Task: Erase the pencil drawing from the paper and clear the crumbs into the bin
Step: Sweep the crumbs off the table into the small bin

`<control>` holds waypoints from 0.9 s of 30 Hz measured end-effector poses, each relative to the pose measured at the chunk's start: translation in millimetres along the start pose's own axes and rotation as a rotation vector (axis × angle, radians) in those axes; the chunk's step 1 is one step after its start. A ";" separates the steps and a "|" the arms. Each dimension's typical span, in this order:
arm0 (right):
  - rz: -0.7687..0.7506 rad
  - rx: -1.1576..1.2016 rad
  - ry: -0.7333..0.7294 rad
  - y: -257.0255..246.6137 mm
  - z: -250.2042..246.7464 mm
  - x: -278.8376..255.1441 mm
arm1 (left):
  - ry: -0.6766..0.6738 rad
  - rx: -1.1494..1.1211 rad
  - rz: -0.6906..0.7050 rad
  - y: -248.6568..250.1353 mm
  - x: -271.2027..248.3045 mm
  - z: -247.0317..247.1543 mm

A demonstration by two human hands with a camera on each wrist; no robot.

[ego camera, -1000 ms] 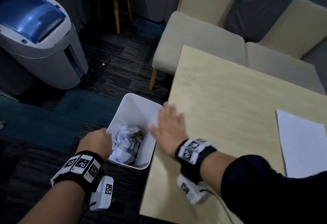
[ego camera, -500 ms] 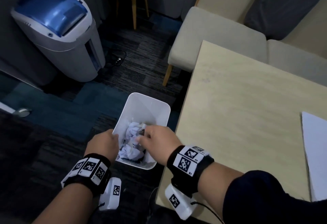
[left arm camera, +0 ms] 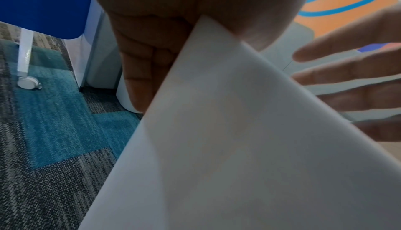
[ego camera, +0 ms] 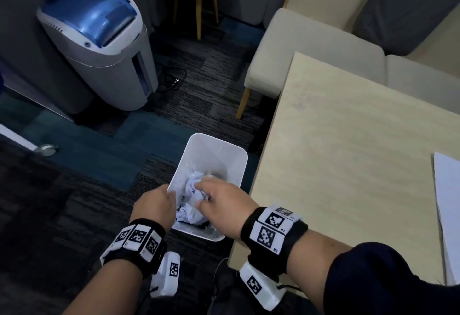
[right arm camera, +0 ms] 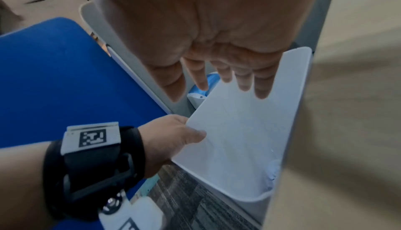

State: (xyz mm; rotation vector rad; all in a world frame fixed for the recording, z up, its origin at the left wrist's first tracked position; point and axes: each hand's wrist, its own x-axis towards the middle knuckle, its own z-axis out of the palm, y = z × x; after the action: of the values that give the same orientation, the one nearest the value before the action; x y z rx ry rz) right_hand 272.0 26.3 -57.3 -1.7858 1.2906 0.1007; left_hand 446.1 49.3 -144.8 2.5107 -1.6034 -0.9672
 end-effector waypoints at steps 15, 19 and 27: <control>-0.193 -0.142 -0.094 -12.7 31.6 -44.2 | 0.010 -0.031 -0.093 -30.7 -17.1 36.8; -0.273 -0.246 -0.148 -20.2 59.0 -47.6 | -0.027 -0.076 -0.177 -53.0 -35.9 48.5; -0.293 -0.358 -0.165 -49.5 109.8 -33.5 | -0.109 -0.160 -0.304 -93.1 -64.8 58.0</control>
State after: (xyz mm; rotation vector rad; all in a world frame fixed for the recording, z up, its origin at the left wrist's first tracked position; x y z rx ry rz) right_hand 341.4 129.0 -74.1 -2.2020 0.9225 0.3243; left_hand 474.8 164.9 -190.1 2.6768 -1.1295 -1.2253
